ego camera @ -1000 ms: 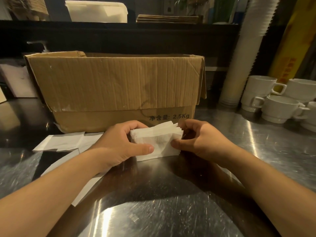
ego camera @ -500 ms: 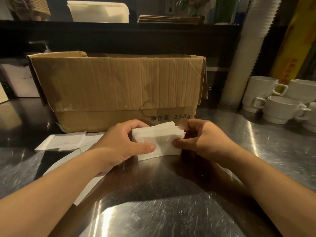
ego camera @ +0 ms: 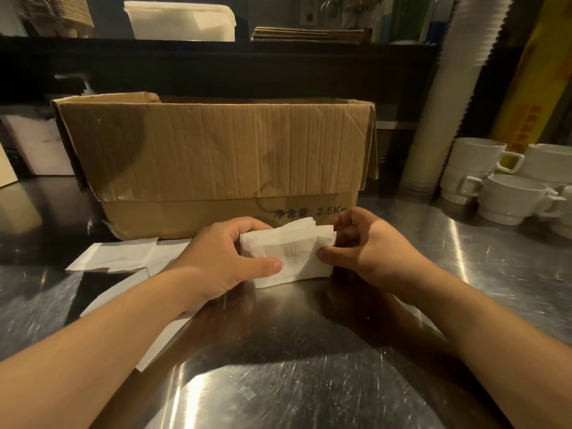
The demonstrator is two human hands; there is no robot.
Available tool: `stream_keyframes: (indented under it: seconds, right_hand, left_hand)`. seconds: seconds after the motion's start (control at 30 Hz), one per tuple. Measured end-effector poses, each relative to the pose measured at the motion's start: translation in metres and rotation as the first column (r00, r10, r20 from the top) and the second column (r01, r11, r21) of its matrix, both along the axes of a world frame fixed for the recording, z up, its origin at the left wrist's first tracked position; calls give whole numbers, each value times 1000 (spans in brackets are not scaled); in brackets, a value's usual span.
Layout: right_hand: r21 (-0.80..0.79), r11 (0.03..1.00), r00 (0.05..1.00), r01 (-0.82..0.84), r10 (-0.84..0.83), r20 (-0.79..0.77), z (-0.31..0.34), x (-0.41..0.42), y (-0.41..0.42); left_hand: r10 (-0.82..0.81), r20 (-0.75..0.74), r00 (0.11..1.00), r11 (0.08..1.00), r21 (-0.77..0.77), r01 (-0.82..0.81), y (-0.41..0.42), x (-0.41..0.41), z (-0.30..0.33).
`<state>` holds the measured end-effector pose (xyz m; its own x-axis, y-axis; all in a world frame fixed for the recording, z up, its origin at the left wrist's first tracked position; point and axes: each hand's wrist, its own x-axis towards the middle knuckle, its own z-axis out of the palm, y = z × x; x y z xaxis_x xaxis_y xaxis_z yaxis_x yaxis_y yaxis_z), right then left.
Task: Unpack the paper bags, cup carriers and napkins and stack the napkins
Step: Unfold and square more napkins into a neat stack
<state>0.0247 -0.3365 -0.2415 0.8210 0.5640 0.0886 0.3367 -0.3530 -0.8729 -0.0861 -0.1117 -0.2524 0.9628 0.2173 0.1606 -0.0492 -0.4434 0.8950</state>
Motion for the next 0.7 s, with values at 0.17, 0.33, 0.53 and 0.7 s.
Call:
stream_keyframes:
  seconds: [0.17,0.33,0.53,0.7]
  right_hand:
    - [-23,999,998,24,-23,58,1,-1,-1]
    - [-7,1000,999,-25,25,28,1,-2,0]
    - [34,998,999,-45,44,30,-3,-5,4]
    - [64,997,997,35,-39,65,-4,-2,4]
  left_hand:
    - [4,0,1000,1000,8,-4,1,0,-1]
    - [-26,-20,999,999,34,26,1,-1,1]
    - [-47,-36,998,995,86,50,0,-1,0]
    - [-2,-13,1000,995,104,3,0,-1,0]
